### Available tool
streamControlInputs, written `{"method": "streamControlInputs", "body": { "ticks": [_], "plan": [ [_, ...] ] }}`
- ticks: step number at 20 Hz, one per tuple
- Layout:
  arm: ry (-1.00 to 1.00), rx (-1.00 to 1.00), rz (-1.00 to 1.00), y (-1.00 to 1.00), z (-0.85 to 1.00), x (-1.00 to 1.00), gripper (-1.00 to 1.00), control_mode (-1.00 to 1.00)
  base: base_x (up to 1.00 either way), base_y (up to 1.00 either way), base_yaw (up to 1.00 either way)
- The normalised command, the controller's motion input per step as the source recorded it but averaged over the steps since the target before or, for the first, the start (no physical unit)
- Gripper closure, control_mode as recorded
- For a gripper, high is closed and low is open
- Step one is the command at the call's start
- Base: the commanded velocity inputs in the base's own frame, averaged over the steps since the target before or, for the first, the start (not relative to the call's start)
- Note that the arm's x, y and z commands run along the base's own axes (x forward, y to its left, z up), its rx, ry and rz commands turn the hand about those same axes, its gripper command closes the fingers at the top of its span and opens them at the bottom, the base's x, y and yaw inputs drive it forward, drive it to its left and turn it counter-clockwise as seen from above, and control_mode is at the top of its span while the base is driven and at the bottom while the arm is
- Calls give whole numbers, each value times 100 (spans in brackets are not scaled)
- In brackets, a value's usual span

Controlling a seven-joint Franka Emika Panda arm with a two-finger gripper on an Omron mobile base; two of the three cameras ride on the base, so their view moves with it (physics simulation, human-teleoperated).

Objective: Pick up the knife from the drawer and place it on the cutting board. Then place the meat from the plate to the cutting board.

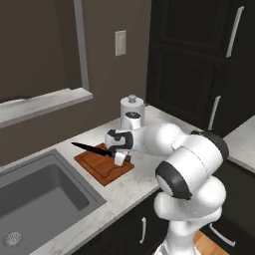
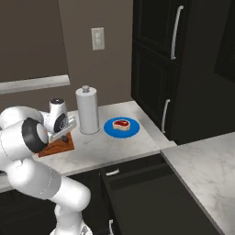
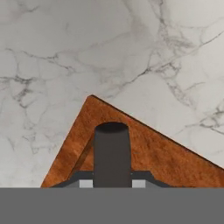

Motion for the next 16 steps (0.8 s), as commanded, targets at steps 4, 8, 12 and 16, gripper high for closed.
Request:
{"method": "streamControlInputs", "body": {
  "ticks": [4, 8, 12, 16],
  "plan": [
    [16, -4, 0, 31, -5, 36, 100, -100, 0, 0, 0],
    [13, -5, 0, 32, -16, 28, 100, -100, 0, 0, 0],
    [9, -5, 0, 26, -13, 20, 100, -100, 0, 0, 0],
    [3, -2, 0, 21, -7, 15, 100, -100, 0, 0, 0]
  ]
}}
